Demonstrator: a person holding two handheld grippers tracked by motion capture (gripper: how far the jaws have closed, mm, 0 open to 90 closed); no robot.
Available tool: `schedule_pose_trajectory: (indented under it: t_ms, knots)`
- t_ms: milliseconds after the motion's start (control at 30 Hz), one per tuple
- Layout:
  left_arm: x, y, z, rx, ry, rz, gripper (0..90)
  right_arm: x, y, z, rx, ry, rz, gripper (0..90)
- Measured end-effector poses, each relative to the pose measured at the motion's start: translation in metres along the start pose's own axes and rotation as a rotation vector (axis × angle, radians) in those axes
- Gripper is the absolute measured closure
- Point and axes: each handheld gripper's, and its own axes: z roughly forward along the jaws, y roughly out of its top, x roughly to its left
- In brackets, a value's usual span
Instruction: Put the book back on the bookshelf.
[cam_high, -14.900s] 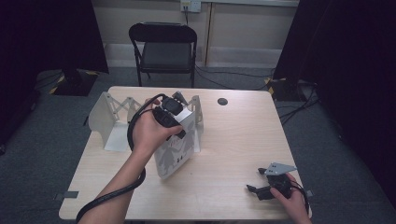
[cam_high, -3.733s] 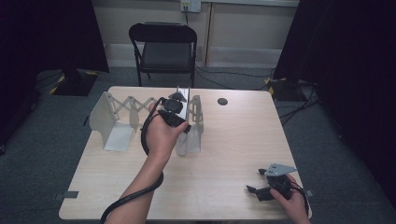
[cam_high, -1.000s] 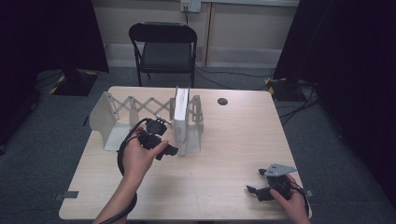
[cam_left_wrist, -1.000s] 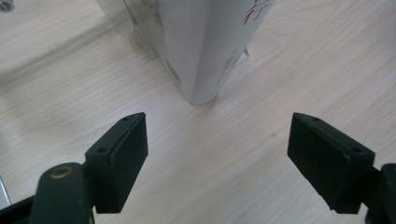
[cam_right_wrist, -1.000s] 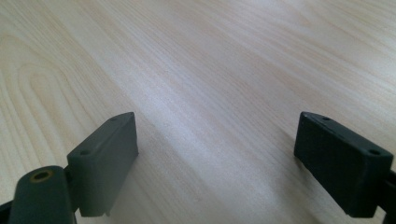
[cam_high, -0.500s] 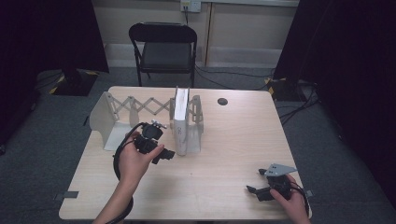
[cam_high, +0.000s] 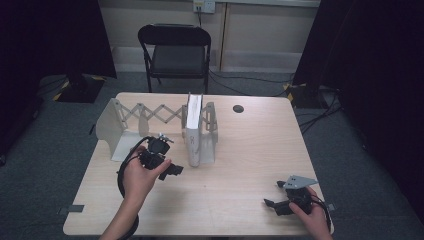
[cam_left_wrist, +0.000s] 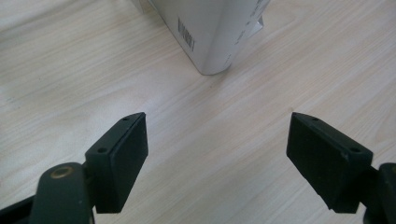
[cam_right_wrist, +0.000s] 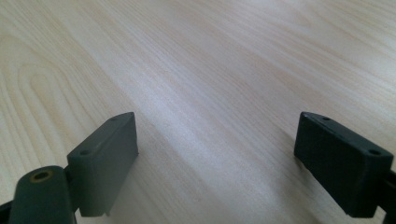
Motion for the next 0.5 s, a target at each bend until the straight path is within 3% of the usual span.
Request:
schedule_pose_trajectory:
  t_ms: [500]
  knots:
    - [0.008,-0.018,0.007,0.022,-0.001,-0.004,20.8,0.0,0.0,0.0,0.0,0.0,0.001,13.1]
